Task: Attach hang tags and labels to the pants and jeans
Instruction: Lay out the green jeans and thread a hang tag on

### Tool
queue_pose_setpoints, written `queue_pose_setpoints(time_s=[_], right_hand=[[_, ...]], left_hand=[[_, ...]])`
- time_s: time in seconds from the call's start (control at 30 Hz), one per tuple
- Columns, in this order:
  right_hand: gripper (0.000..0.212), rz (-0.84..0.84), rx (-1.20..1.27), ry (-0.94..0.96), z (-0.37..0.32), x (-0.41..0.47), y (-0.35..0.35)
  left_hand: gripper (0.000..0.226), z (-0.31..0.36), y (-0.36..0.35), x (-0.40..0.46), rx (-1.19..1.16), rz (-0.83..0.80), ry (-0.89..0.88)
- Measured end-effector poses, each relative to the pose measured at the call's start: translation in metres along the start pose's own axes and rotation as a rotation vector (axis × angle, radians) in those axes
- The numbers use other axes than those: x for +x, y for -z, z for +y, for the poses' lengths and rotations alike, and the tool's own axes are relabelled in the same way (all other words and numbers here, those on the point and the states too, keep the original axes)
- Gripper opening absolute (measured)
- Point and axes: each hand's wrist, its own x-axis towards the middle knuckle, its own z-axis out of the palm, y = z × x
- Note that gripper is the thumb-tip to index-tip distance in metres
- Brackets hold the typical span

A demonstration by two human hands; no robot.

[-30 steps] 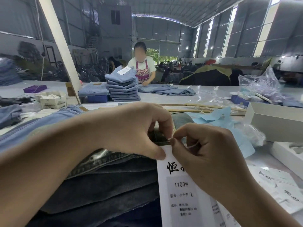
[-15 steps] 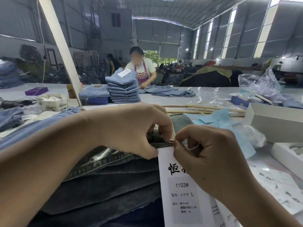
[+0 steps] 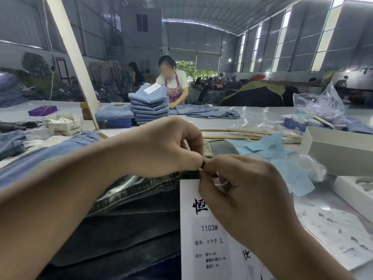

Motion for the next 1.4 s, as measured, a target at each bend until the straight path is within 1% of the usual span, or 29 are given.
queue_pose_setpoints(time_s=[0.1,0.2,0.27,0.3,0.4,0.47,0.57,0.63,0.83,1.17,1.33,1.4], right_hand=[[0.018,0.04,-0.04,-0.019,0.001,-0.001,-0.006],[0.025,0.098,-0.069,-0.031,0.002,-0.005,-0.012],[0.026,0.125,-0.079,-0.031,0.002,-0.005,-0.015],[0.025,0.134,-0.084,-0.032,0.002,-0.005,-0.016],[0.025,0.149,-0.086,-0.031,0.003,-0.002,-0.019],[0.025,0.156,-0.086,-0.018,0.004,-0.002,-0.019],[0.024,0.167,-0.073,0.004,0.006,-0.002,-0.02],[0.023,0.172,-0.054,0.008,0.007,-0.002,-0.021],[0.024,0.157,-0.05,0.001,0.005,-0.002,-0.02],[0.022,0.187,-0.036,-0.054,0.006,0.004,-0.019],[0.014,0.161,-0.015,-0.098,0.003,0.006,-0.016],[0.012,0.142,0.012,-0.108,0.002,0.007,-0.014]], left_hand=[[0.014,-0.003,0.003,0.0,-0.063,-0.04,0.027],[0.016,-0.009,0.008,0.0,-0.266,-0.069,0.018],[0.017,-0.015,0.01,0.0,-0.343,-0.059,-0.003],[0.016,-0.017,0.009,0.0,-0.344,-0.055,-0.023],[0.025,-0.022,0.007,0.002,-0.313,-0.028,-0.055],[0.025,-0.021,0.007,0.002,-0.293,-0.028,-0.063],[0.021,-0.019,0.008,0.004,-0.175,-0.031,-0.08],[0.02,-0.018,0.009,0.004,-0.146,-0.037,-0.075],[0.013,-0.021,0.012,0.007,-0.139,-0.072,-0.065],[0.016,-0.026,0.012,0.011,-0.129,-0.125,-0.096],[0.016,-0.027,0.013,0.011,-0.17,-0.154,-0.101],[0.012,-0.028,0.013,0.011,-0.205,-0.17,-0.106]])
